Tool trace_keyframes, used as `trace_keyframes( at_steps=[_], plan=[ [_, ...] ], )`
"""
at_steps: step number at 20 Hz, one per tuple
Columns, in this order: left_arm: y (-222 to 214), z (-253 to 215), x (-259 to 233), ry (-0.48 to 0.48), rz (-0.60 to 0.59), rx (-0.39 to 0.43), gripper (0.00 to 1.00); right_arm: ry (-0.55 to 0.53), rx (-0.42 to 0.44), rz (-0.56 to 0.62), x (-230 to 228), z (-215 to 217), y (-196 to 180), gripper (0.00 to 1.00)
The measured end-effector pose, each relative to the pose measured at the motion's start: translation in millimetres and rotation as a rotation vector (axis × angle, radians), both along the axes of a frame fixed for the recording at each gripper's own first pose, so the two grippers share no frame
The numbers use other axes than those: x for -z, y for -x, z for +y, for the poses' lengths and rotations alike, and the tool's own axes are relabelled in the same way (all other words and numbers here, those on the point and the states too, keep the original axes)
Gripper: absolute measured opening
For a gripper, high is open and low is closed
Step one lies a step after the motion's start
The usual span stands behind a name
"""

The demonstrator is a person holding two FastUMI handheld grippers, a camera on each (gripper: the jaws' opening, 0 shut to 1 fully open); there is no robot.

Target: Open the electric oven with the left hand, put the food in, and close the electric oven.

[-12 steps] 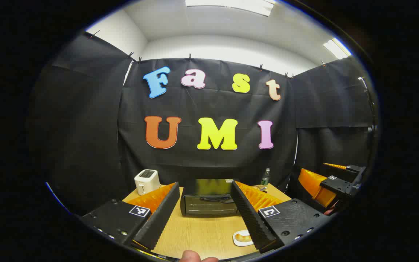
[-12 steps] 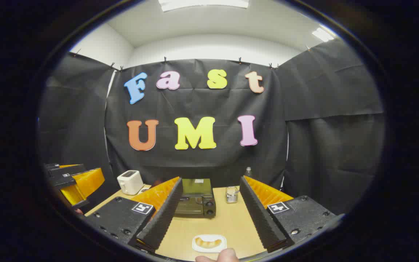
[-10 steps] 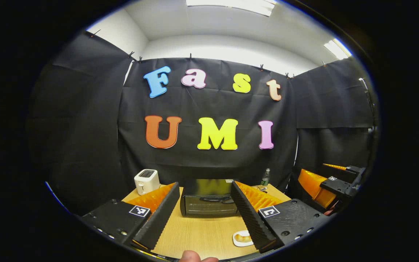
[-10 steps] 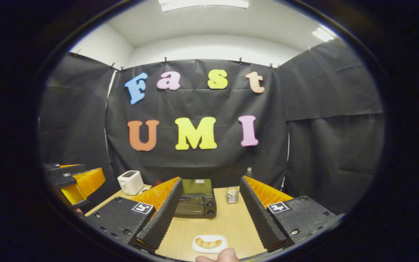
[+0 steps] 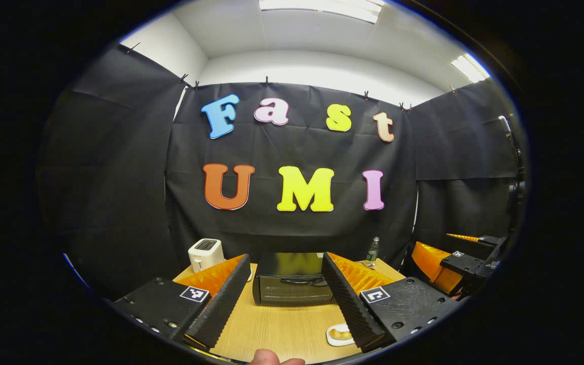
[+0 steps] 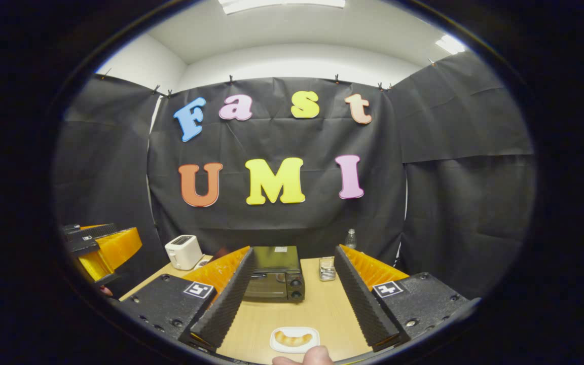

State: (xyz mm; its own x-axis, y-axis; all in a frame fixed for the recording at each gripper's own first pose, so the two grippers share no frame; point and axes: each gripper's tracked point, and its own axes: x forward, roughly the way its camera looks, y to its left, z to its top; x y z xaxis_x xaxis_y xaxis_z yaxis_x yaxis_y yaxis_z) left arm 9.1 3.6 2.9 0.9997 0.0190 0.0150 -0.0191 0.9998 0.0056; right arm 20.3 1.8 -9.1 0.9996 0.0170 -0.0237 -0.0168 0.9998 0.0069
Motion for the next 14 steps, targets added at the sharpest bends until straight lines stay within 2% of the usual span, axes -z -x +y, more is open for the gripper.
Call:
trace_keyframes(
  at_steps=[14],
  plan=[
    [-3, 10, -3, 0.001, -0.017, -0.038, 0.93, 0.026, -0.028, -0.048, -14, 11, -5, 0.97]
  ],
)
